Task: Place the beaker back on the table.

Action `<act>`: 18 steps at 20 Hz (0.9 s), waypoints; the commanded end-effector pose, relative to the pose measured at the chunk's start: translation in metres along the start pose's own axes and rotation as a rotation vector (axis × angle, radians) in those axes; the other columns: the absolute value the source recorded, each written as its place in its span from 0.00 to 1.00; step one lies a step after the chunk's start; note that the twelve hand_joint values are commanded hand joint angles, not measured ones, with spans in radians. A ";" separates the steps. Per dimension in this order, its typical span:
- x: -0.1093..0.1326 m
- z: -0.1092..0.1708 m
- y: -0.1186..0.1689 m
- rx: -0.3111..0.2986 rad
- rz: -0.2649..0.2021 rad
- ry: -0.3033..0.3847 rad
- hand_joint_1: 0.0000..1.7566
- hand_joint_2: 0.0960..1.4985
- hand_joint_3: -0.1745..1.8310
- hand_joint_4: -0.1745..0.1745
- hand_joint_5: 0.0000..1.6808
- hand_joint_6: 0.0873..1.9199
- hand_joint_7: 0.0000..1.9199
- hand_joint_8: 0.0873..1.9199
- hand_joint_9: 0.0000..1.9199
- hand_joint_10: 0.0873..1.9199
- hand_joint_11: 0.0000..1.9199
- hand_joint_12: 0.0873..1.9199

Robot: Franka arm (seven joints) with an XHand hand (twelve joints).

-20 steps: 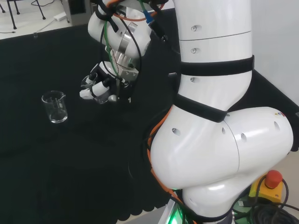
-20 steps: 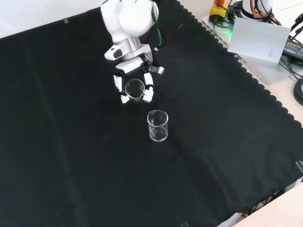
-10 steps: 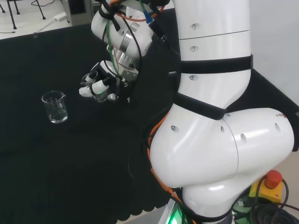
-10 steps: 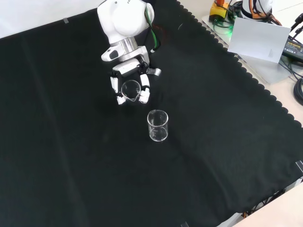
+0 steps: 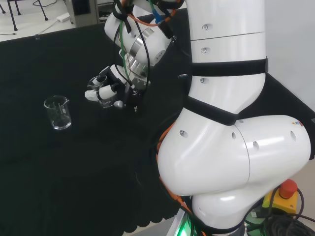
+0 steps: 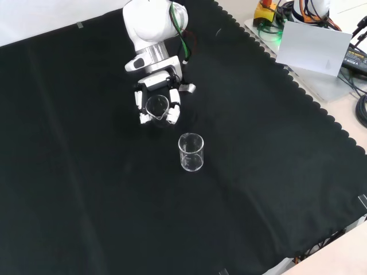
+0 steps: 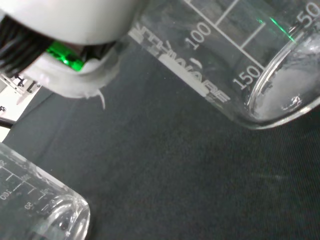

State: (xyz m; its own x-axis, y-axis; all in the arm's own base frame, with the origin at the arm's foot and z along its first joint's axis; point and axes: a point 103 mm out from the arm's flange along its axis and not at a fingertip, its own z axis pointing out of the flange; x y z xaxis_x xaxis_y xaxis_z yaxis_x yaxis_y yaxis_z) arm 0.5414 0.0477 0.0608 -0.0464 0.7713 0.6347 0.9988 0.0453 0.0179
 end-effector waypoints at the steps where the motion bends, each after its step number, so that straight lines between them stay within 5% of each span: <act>1: -0.005 0.002 -0.004 -0.010 -0.004 -0.012 0.67 0.35 0.41 0.89 0.92 0.03 0.92 0.04 0.84 0.15 0.67 0.42; 14: -0.010 0.003 -0.010 -0.038 -0.001 -0.009 0.67 0.36 0.40 0.88 0.91 0.03 0.91 0.03 0.83 0.13 0.66 0.42; 18: -0.012 0.002 -0.012 -0.024 -0.022 -0.009 0.65 0.44 0.31 0.99 0.88 0.06 0.87 0.00 0.81 0.10 0.61 0.46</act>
State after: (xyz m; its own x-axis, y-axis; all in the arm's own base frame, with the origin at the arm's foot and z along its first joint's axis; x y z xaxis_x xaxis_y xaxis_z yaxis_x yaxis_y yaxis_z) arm 0.5321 0.0408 0.0521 -0.0550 0.7785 0.6252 0.9982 0.0289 0.0518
